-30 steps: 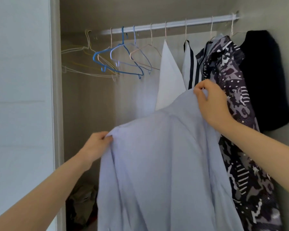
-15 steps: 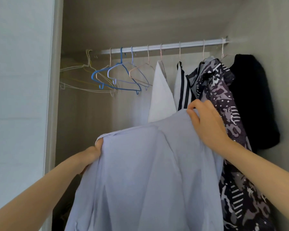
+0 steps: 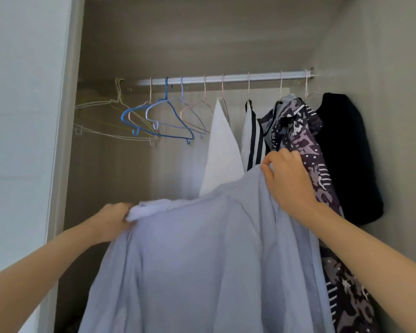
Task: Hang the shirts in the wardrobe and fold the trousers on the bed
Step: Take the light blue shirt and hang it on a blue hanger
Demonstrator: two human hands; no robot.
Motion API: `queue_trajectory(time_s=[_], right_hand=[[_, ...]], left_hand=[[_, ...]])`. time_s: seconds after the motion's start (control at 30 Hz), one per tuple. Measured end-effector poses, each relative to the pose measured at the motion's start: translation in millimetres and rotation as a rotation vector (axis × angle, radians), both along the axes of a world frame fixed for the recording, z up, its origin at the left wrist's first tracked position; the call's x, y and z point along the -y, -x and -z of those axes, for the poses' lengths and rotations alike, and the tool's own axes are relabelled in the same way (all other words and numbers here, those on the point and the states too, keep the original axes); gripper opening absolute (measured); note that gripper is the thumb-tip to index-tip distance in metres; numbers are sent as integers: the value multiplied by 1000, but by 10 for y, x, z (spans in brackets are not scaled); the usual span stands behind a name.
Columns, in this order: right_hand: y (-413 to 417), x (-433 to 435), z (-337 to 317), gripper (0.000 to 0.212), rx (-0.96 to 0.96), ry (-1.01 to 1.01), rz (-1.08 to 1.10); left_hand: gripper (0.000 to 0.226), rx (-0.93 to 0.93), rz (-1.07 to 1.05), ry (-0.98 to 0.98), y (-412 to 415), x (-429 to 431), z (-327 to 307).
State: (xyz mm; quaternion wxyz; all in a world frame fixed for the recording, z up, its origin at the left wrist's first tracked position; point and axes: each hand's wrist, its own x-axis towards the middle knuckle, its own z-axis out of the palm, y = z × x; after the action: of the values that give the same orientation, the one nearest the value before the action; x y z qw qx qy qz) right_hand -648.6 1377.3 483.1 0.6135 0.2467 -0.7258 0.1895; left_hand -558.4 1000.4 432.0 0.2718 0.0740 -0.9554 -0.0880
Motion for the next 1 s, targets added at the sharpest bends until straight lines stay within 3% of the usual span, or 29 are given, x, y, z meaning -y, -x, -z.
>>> queue_trajectory(time_s=[0.1,0.2,0.33,0.5,0.67,0.83,1.0], right_hand=[[-121,178,-79,15,-140,-36,-15],[-259,390,-204,11,-253,-36,-62],[-419,704,-469,7,-241,-45,-158],[-530,1137,-892,20,-4,-96,-263],[-487,1577,-1161,20,72,-206,-289],[-267,1926,-1449,22,61,-120,-170],[-248,2293,-1683,20,-20,-104,-191]], left_hand=[[13,-275,43,-176,2,-194,-270],[11,-406,82,-341,-37,-290,-560],[13,-478,100,-229,-64,-327,-779],[19,-570,150,-75,-67,-305,-880],[17,-513,79,73,-5,-163,-896],[15,-540,24,7,53,-28,-1090],[9,-541,-75,-70,109,189,-1176]])
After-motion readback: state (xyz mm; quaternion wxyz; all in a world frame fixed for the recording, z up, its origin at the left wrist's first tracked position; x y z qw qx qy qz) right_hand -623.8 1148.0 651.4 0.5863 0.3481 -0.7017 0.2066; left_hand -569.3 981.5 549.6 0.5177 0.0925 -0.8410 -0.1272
